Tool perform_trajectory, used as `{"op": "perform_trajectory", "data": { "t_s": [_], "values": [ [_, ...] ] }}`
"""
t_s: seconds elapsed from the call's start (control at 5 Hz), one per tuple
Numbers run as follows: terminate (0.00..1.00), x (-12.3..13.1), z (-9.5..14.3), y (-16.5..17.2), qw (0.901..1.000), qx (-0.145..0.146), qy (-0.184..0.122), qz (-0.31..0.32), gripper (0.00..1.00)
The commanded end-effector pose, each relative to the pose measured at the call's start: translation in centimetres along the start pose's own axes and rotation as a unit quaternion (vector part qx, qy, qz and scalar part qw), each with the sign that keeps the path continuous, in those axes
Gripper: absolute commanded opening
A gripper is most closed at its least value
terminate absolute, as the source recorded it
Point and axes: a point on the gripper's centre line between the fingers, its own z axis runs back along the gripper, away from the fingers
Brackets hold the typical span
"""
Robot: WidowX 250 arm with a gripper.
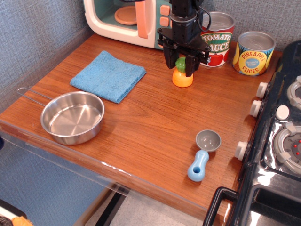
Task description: Move the orange and green item to the front of the can
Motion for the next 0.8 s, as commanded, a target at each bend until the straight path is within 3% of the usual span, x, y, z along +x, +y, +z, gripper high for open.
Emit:
{"op": "perform_trajectory", "data": {
  "t_s": [0.0, 0.2, 0.4, 0.6],
  "values": [
    [0.0, -0.4, 1.2, 1.3, 0.9999, 0.008, 0.004, 0.006, 1.0],
    [0.0, -0.1, 2.7, 1.4, 0.9999, 0.005, -0.015, 0.005, 1.0],
    [0.0, -0.2, 5.9, 1.4, 0.9986, 0.002, -0.053, 0.003, 1.0],
    [0.0, -1.9, 9.5, 1.0, 0.9973, 0.009, -0.073, 0.002, 1.0]
  ]
}}
